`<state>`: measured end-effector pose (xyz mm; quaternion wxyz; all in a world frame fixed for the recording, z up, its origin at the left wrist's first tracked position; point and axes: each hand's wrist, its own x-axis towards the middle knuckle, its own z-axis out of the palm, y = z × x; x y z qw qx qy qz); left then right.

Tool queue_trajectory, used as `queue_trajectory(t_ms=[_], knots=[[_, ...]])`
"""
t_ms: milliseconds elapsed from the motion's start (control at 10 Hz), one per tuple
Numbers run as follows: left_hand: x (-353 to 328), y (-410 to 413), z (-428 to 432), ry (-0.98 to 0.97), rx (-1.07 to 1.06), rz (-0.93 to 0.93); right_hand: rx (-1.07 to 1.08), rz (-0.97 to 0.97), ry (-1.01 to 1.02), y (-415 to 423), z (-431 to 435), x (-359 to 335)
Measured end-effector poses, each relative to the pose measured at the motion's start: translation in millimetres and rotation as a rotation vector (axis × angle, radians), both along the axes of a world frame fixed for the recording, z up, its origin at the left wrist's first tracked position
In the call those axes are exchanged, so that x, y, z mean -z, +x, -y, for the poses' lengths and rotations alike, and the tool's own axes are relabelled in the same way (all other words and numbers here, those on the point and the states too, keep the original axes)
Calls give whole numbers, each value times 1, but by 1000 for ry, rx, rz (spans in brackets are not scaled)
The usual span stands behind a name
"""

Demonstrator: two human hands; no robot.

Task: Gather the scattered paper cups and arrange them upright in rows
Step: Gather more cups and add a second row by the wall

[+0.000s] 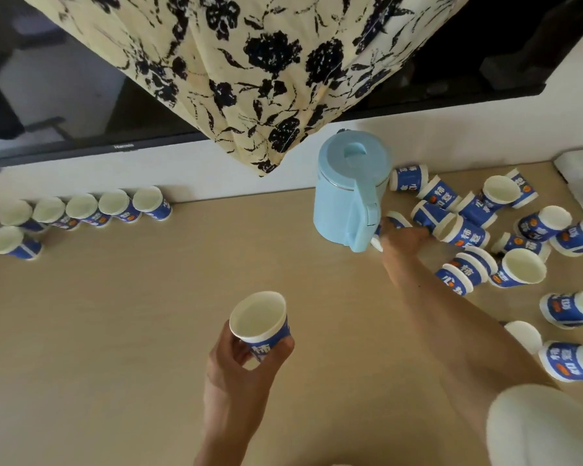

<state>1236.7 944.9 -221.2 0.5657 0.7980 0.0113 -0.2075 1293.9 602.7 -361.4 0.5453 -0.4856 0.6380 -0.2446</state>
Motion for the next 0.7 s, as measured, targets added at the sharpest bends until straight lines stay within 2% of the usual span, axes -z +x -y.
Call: queue_trajectory(t_ms=[100, 200, 400, 500, 700], knots=[[3, 3, -9, 19, -48, 0, 29, 116, -79, -13, -12, -11], [4, 5, -16, 15, -93, 3, -4, 87, -180, -39, -33, -8], [8, 15, -36, -3, -181, 4, -36, 110, -112, -95, -106, 2], [12, 27, -54, -6, -223, 25, -97, 148, -122, -102, -143, 2], [15, 53, -112, -55, -303, 34, -420, 239, -174, -69, -231, -27]])
